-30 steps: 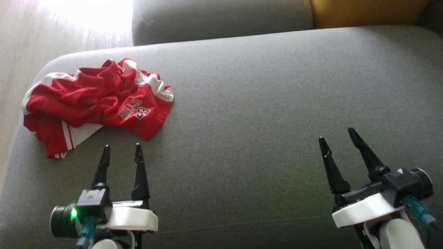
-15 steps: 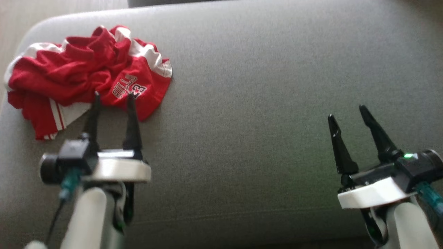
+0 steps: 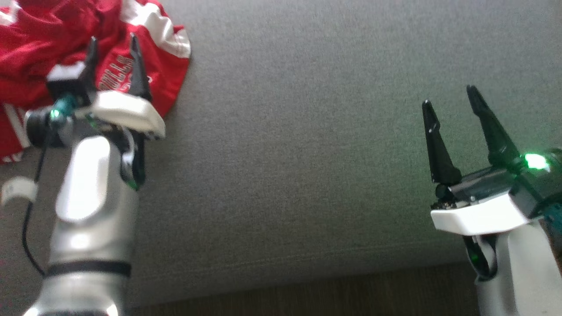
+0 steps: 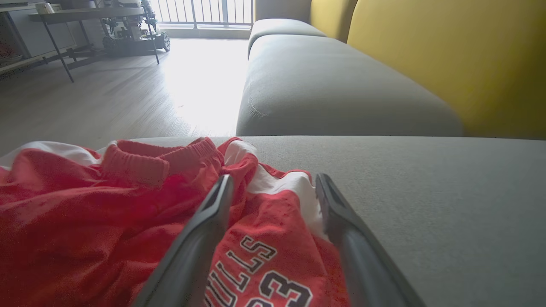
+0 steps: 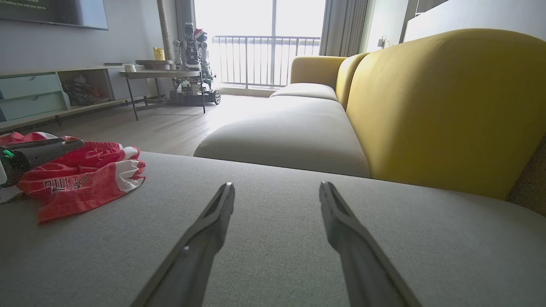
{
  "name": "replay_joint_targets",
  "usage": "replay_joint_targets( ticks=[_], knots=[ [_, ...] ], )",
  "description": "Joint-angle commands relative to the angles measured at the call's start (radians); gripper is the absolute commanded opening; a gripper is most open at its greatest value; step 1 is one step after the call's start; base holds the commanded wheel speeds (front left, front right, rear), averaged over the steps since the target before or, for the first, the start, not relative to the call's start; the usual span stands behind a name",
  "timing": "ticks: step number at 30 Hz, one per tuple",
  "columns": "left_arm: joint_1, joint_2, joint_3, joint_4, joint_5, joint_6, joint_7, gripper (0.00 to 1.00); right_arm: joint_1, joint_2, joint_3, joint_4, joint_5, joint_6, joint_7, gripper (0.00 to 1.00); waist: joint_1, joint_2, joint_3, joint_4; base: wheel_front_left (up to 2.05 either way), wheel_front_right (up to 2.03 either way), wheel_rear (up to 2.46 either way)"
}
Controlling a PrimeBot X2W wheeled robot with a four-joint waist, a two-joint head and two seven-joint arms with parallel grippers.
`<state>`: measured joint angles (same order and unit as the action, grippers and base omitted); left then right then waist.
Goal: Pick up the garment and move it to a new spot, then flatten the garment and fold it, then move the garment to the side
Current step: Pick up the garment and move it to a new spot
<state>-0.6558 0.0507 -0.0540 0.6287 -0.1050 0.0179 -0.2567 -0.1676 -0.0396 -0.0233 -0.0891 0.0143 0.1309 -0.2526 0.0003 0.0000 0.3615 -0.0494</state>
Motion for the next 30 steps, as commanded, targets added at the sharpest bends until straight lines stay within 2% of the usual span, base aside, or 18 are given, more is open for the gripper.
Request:
replay_joint_targets(
  ticks=[1, 6, 12, 16, 20, 21, 26, 30],
  knots=[
    [-0.057, 0.042, 0.033, 0.018, 0.013, 0.013, -0.005, 1.0, -0.032, -0.011, 0.025, -0.04, -0.006, 0.0, -0.009, 1.0, -0.0003, 0.0, 0.043, -0.018, 0.0, 0.0, 0.0],
    [-0.209, 0.055, 0.07, 0.232, -0.008, 0.057, 0.009, 1.0, -0.061, -0.011, 0.028, -0.057, -0.008, 0.0, -0.009, 1.0, -0.0003, 0.0, 0.095, -0.027, 0.0, 0.0, 0.0],
    [-0.362, 0.079, 0.101, 0.451, -0.036, 0.107, 0.122, 1.0, -0.085, -0.011, 0.021, -0.069, 0.007, 0.0, -0.009, 1.0, -0.0003, 0.0, 0.148, -0.038, 0.0, 0.0, 0.0],
    [-0.409, 0.07, 0.119, 0.542, -0.075, 0.086, 0.188, 1.0, -0.092, -0.011, 0.019, -0.083, 0.017, 0.0, -0.009, 1.0, -0.0003, 0.0, 0.166, -0.045, 0.0, 0.0, 0.0],
    [-0.426, 0.071, 0.119, 0.587, -0.088, 0.063, 0.187, 1.0, -0.1, -0.011, 0.014, -0.102, 0.026, 0.0, -0.009, 1.0, -0.0003, 0.0, 0.178, -0.05, 0.0, 0.0, 0.0],
    [-0.426, 0.07, 0.113, 0.594, -0.086, 0.052, 0.181, 0.0, -0.102, -0.011, 0.013, -0.104, 0.028, 0.0, -0.009, 1.0, -0.0003, 0.0, 0.179, -0.051, 0.0, 0.0, 0.0],
    [-0.424, 0.063, 0.089, 0.598, -0.078, 0.013, 0.108, 0.0, -0.101, -0.011, 0.009, -0.102, 0.03, 0.0, -0.009, 1.0, -0.0003, 0.0, 0.165, -0.046, 0.0, 0.0, 0.0],
    [-0.407, 0.053, 0.068, 0.562, -0.075, -0.042, 0.017, 0.0, -0.089, -0.011, 0.012, -0.086, 0.036, 0.0, -0.009, 1.0, -0.0003, 0.0, 0.124, -0.042, 0.0, 0.0, 0.0]
  ],
)
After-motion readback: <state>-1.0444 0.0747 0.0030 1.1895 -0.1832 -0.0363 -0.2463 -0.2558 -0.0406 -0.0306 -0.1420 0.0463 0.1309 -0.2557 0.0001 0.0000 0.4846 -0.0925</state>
